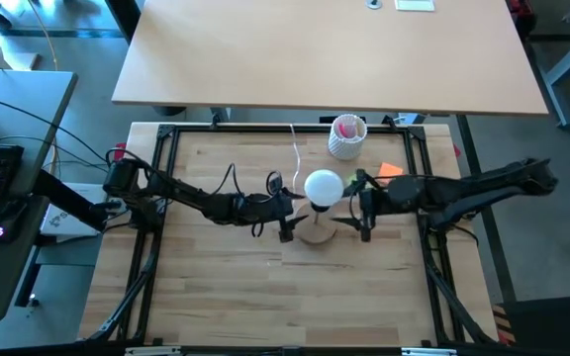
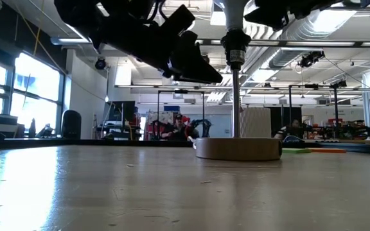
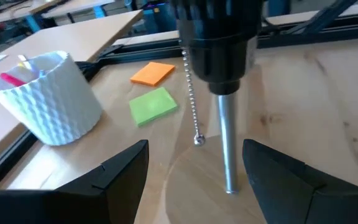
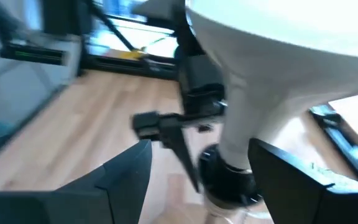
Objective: Screw lightbulb
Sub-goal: Insert the white lightbulb into the brown lamp
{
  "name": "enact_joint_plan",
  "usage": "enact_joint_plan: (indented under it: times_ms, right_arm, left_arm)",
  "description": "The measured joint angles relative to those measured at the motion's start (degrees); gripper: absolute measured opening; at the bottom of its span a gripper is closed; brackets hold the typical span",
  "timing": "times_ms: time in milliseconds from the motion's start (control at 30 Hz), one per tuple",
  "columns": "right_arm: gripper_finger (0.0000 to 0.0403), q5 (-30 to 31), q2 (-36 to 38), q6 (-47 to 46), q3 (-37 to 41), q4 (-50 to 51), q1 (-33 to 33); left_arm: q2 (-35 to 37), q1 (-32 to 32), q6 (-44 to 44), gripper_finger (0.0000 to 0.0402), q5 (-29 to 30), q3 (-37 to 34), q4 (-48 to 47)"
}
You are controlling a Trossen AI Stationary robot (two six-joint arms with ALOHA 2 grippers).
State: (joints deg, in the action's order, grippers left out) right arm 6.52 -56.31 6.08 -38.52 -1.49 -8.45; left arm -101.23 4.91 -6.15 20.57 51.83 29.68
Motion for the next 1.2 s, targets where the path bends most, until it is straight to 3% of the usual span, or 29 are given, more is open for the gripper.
enact_joint_plan:
  times_ms: [67, 200, 400, 633, 900, 1200]
  right_arm:
    - [0.0264, -4.7, -0.1, 0.3, 0.0, -0.4, 2.4]
    - [0.0264, -7.0, -1.4, 0.6, 0.0, -0.6, 8.1]
    - [0.0264, -19.2, -2.6, 1.7, 0.0, -1.3, 15.6]
    - [0.0264, -31.8, -3.9, 1.4, 0.0, -9.9, 19.7]
    - [0.0264, -44.1, -11.6, -1.1, 0.0, -16.2, 23.4]
    - [0.0263, -48.5, -13.2, -2.6, 0.0, -21.5, 26.7]
  left_arm:
    - [0.0, -0.4, 0.0, 0.0255, -1.4, 0.0, 0.5]
    - [0.0, -1.2, -0.1, 0.0255, -2.6, 0.0, 1.7]
    - [0.0, -2.4, -0.5, 0.0255, -5.1, 0.0, 3.4]
    - [-2.2, -3.2, -0.5, 0.0255, -9.0, 0.0, 8.8]
    - [-6.3, -4.7, -3.4, 0.0255, -11.5, 0.0, 18.0]
    - [-6.3, -7.6, -4.0, 0.0255, -18.5, 0.0, 20.2]
